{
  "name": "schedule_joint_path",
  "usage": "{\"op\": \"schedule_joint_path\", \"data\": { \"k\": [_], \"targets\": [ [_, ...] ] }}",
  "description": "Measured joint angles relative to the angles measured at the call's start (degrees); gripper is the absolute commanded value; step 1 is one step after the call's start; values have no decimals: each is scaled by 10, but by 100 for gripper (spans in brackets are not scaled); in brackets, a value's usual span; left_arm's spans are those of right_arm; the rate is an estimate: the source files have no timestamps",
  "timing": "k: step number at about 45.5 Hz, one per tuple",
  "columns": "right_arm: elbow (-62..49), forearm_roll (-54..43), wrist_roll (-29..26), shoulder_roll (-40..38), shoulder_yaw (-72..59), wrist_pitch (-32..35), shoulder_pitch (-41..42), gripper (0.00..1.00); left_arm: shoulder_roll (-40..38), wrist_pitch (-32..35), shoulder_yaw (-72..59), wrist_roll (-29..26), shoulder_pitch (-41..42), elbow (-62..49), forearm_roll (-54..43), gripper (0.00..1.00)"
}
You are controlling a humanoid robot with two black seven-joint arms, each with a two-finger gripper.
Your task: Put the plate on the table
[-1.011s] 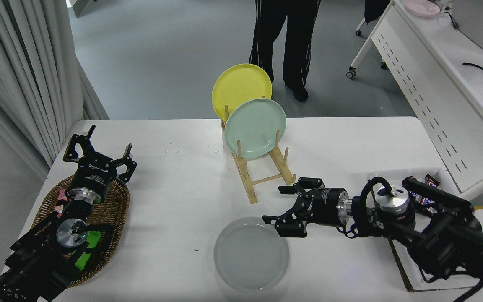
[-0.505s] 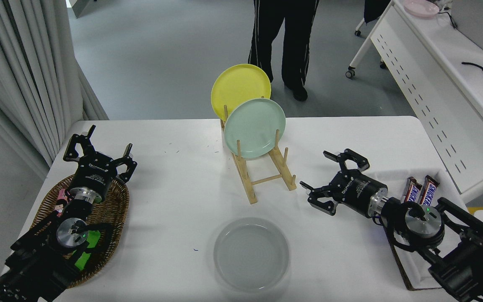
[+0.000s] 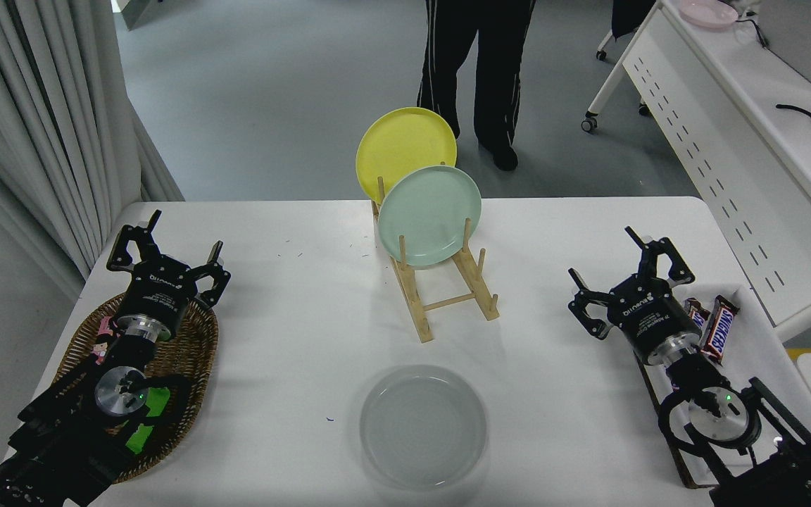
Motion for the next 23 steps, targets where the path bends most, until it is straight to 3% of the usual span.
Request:
{"op": "schedule_joint_path", "data": {
  "k": [23],
  "targets": [
    [-78,-54,24,16,43,16,9,100,0,0,0,0,0,0,0,100]
  ]
}}
